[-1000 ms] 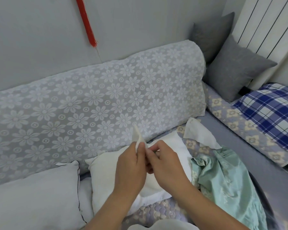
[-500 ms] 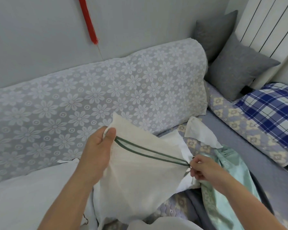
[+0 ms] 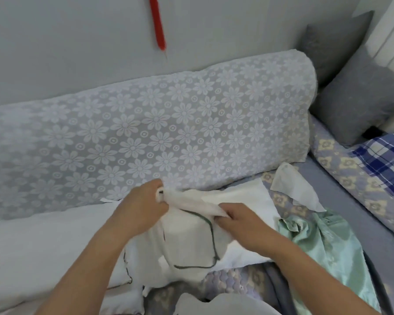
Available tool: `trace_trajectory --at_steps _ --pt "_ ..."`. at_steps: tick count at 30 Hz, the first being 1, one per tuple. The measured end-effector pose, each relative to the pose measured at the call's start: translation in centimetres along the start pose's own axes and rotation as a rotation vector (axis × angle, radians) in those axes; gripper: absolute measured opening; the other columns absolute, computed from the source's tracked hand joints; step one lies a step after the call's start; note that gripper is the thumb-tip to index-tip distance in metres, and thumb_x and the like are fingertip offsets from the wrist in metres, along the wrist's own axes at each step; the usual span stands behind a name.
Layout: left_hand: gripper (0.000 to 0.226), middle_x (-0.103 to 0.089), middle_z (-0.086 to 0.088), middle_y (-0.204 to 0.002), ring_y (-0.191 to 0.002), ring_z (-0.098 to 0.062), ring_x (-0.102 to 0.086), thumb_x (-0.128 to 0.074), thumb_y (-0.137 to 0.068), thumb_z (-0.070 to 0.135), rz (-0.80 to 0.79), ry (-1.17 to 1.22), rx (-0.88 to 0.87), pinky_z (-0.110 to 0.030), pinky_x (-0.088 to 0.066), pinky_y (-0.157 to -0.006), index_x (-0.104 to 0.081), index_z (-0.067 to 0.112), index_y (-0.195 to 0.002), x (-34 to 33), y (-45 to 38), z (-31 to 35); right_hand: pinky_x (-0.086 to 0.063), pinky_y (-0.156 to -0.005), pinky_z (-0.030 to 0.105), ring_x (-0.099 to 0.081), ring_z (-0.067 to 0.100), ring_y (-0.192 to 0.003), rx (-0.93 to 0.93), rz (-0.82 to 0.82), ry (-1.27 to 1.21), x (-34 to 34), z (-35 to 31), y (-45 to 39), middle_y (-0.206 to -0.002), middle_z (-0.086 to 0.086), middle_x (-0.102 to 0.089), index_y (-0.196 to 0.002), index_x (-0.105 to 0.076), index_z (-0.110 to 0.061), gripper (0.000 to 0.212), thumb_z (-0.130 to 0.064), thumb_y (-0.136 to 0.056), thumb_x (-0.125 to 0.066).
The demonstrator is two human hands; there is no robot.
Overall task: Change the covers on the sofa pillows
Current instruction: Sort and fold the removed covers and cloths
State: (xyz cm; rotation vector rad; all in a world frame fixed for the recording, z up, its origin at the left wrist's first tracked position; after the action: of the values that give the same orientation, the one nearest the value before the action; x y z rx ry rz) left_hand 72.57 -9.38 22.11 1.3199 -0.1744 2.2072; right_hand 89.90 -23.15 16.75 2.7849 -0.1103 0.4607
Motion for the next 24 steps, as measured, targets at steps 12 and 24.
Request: trace_trajectory --at_steps 12,24 --pt "0.033 -0.056 -0.022 -0.095 -0.063 -0.026 -0.054 -0.051 -0.092 -0.01 -0.07 0.819 0.772 -0.032 -0.055 -0.044 -0.049 0.006 -0.12 -11.1 3.9 -14.6 -0.05 -0.101 0.047 -0.069 0.03 -0.11 -0.291 -0.108 -0.482 0.4 -1.6 -2.9 -0.116 0.014 -0.073 -0.117 -0.071 -0.007 0.025 -0.007 -0.1 -0.052" --pt "0.019 -0.053 -0.006 -0.083 -0.045 -0.015 -0.048 -0.07 -0.089 0.006 0.077 0.561 0.259 -0.023 -0.041 -0.039 -0.063 0.016 -0.104 1.8 -3.9 -2.2 -0.058 -0.089 0.048 -0.07 0.027 -0.107 -0.241 0.115 -0.462 4.3 3.9 -5.3 -0.111 0.003 -0.075 -0.116 -0.071 -0.026 0.025 -0.022 -0.102 -0.051"
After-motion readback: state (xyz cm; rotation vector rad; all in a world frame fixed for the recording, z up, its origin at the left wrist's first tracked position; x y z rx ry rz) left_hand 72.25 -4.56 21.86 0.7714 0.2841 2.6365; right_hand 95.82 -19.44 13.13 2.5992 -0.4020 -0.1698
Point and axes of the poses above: each hand's wrist, its own y-axis away from the middle knuckle, its own x-axis out of the back of the hand, z = x × y, the point moved 7 cm from there along -y, towards the middle knuckle
